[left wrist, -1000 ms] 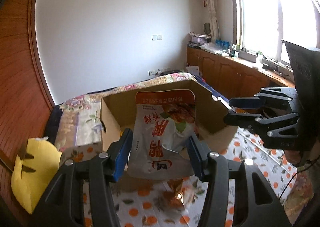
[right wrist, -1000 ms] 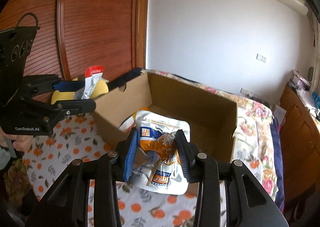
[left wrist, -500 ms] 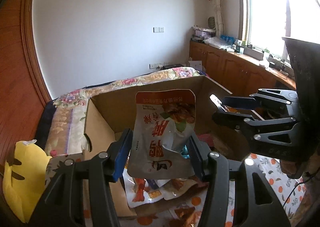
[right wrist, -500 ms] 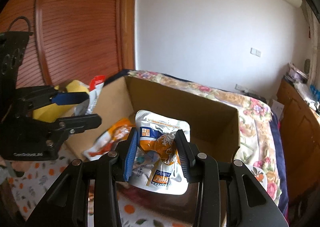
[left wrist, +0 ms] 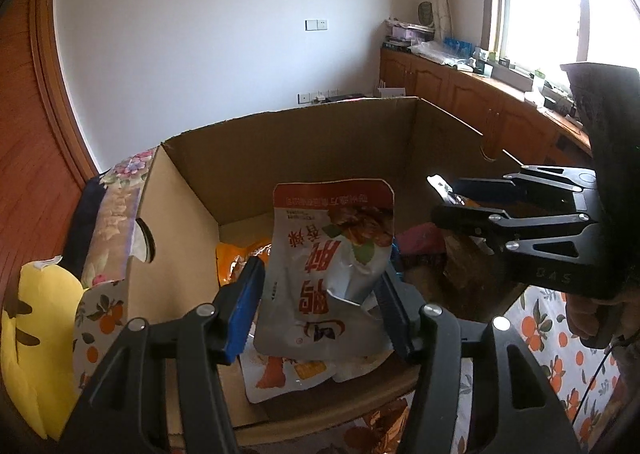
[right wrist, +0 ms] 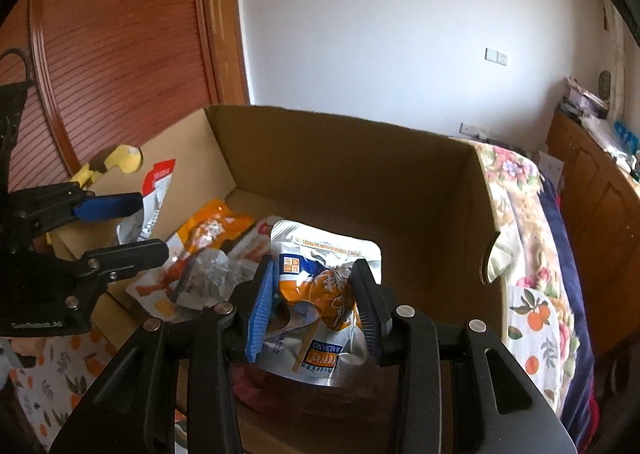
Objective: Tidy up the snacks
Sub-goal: 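Carry both packets over the box and open both tools to drop them, then move the left tool back to the copper-wrapped candy on the cloth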
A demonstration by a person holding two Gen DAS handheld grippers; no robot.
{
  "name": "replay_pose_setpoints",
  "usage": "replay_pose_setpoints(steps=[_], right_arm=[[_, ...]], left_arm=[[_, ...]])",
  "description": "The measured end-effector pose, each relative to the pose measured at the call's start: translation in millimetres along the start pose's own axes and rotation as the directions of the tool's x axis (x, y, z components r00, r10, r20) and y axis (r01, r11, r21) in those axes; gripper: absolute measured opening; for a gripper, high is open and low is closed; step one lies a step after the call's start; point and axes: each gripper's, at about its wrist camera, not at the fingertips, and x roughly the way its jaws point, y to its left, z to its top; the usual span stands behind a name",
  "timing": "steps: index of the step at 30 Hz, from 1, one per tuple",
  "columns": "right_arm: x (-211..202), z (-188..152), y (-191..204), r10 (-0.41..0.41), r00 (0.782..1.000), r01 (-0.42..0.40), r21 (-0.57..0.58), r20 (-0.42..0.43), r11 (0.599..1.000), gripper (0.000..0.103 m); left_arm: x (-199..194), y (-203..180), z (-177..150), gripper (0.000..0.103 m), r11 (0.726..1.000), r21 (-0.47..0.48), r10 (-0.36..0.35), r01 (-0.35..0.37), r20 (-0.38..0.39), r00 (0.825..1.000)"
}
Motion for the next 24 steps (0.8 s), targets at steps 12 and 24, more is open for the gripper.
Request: replay_pose_setpoints(steps=[12, 24], right_arm=[[-29.4, 2.3, 10.0, -0.003, 0.999, 0.003, 0.0, 0.035, 1.0, 0.042], [-100.9, -37.5, 41.5, 0.034, 0.997, -0.036, 0.029, 0.074, 0.999, 0.043]], left_arm=[[-21.7, -0.2, -5.1, 0.061, 1.0, -0.011, 0.018, -0.018, 0.021, 1.0], [-84.4, -20.4, -47.2, 0.061, 0.998, 0.062, -0.001, -0.003, 0.066, 0.998]])
